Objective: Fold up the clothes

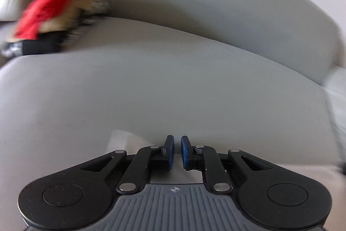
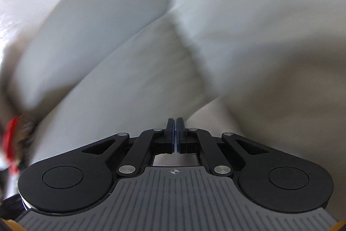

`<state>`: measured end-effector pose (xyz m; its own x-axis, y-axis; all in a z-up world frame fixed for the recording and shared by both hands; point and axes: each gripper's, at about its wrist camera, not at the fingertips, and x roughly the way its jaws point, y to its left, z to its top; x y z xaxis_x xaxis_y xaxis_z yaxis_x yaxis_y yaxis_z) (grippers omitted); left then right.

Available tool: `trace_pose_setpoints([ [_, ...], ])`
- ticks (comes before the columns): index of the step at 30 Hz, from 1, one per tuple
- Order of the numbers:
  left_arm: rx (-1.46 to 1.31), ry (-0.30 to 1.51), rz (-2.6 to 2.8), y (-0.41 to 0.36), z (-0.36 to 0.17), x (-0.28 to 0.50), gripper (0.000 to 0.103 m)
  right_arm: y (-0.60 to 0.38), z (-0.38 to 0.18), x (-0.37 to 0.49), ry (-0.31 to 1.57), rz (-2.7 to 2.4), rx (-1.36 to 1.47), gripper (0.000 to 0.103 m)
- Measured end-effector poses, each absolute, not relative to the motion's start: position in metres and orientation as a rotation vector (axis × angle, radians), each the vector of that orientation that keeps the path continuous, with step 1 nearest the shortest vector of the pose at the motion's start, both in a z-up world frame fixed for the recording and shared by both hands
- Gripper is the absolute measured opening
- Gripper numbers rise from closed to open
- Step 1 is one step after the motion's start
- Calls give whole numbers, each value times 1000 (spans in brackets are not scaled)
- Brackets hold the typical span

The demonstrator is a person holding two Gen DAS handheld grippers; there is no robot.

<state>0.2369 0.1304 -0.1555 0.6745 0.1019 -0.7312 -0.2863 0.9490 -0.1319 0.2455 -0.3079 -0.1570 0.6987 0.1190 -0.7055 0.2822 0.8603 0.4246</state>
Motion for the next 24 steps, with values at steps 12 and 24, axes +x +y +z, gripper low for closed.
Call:
trace_pose_setpoints([
  [12,-98,772,183,112,-75,136,26,-331,-52,113,568,-132,483,23],
  [24,-6,824,19,50,-96,41,35,-247,-69,55,785,150,254,30],
])
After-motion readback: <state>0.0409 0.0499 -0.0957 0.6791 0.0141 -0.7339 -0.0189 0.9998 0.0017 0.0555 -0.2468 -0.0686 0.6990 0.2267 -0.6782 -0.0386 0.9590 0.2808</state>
